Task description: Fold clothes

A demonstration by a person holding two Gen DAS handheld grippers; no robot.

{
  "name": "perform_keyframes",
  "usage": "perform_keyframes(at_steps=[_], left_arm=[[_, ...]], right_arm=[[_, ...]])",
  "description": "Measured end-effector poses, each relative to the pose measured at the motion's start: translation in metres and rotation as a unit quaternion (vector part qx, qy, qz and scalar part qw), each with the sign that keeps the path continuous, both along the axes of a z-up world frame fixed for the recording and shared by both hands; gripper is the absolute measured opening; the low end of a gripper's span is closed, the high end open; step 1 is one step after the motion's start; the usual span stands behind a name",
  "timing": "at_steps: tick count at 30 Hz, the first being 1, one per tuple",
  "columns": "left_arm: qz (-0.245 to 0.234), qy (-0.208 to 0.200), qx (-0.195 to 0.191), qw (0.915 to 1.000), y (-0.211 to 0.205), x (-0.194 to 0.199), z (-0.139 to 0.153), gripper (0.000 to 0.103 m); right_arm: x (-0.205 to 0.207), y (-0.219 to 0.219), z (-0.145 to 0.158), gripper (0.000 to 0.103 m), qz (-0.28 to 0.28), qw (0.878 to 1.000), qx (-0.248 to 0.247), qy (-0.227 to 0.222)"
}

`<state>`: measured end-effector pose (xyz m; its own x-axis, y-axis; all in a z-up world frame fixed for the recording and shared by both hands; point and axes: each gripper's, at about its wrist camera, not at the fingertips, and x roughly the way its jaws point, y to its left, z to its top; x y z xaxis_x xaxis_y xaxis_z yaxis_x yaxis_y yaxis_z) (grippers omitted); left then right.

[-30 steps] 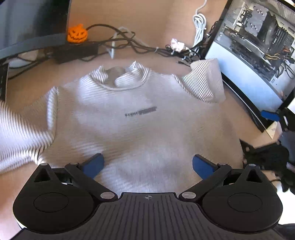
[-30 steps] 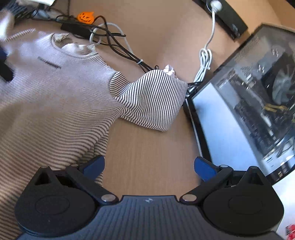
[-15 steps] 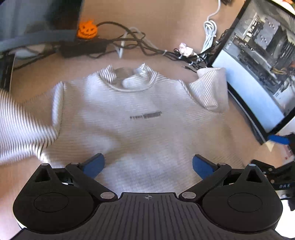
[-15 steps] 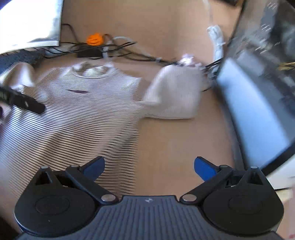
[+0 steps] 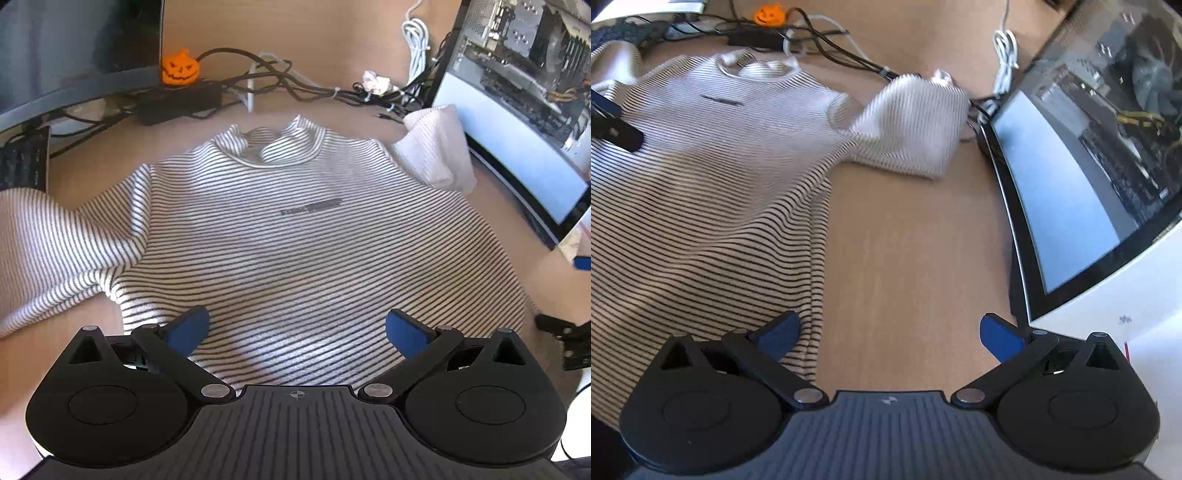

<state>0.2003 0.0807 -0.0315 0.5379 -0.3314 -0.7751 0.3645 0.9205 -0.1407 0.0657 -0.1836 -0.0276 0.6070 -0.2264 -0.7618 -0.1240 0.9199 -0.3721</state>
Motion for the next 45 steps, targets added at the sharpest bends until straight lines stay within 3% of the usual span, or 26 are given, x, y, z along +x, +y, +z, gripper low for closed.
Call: perform_keyframes(at_steps=[5, 10, 14, 17, 20, 22, 25, 27, 28, 31, 33, 35, 38, 40, 42, 45], left_arm=[[0.014, -0.004, 0.015, 0.9998, -0.002, -0.004, -0.001, 0.103], [0.055, -0.002, -0.007, 0.9985, 0.016, -0.007, 0.006, 0.103], [0.112, -0.010, -0.023, 0.9934, 0.045, -0.012, 0.017, 0.103], [0.161, -0.035, 0.022, 0.9862, 0.089, -0.021, 0.024, 0.103], [0.224, -0.025, 0.085, 0.9705, 0.144, -0.022, 0.017, 0.103], [0.280, -0.025, 0.132, 0.9506, 0.180, -0.025, 0.013, 0.103], [0.359, -0.035, 0.195, 0.9121, 0.227, -0.035, 0.016, 0.103], [0.383, -0.046, 0.194, 0.9018, 0.247, -0.047, 0.024, 0.103], [0.387, -0.052, 0.181, 0.9027, 0.255, -0.054, 0.028, 0.103], [0.347, -0.069, 0.136, 0.9254, 0.263, -0.073, 0.034, 0.103], [0.311, -0.062, 0.128, 0.9395, 0.261, -0.080, 0.033, 0.103], [0.305, -0.044, 0.100, 0.9459, 0.264, -0.082, 0.029, 0.103], [0.344, -0.042, 0.004, 0.9381, 0.278, -0.080, 0.027, 0.103], [0.369, -0.054, -0.049, 0.9266, 0.286, -0.072, 0.025, 0.103], [0.380, -0.073, -0.051, 0.9206, 0.287, -0.061, 0.021, 0.099], [0.378, -0.080, -0.037, 0.9216, 0.290, -0.042, 0.011, 0.090]], right_arm=[[0.017, -0.004, 0.031, 0.103, 0.000, 0.995, 0.099, -0.023], [0.055, -0.012, 0.057, 0.103, -0.005, 0.974, 0.224, -0.039], [0.080, 0.008, 0.059, 0.103, 0.030, 0.969, 0.240, -0.042], [0.090, 0.030, 0.048, 0.103, 0.068, 0.971, 0.226, -0.021], [0.101, 0.050, 0.041, 0.103, 0.097, 0.970, 0.224, -0.003], [0.109, 0.068, 0.041, 0.103, 0.125, 0.967, 0.223, 0.003], [0.118, 0.097, 0.044, 0.103, 0.170, 0.962, 0.216, 0.007], [0.124, 0.120, 0.047, 0.103, 0.203, 0.956, 0.211, 0.010], [0.126, 0.131, 0.048, 0.103, 0.221, 0.952, 0.210, 0.012], [0.130, 0.173, 0.052, 0.103, 0.286, 0.934, 0.214, 0.019], [0.129, 0.207, 0.055, 0.103, 0.336, 0.917, 0.215, 0.014], [0.125, 0.245, 0.054, 0.102, 0.380, 0.903, 0.201, -0.002], [0.120, 0.290, 0.048, 0.079, 0.414, 0.892, 0.182, -0.010], [0.119, 0.313, 0.043, 0.052, 0.423, 0.888, 0.179, -0.002], [0.116, 0.326, 0.037, 0.049, 0.427, 0.887, 0.175, 0.003], [0.114, 0.340, 0.028, 0.049, 0.428, 0.890, 0.158, -0.011]])
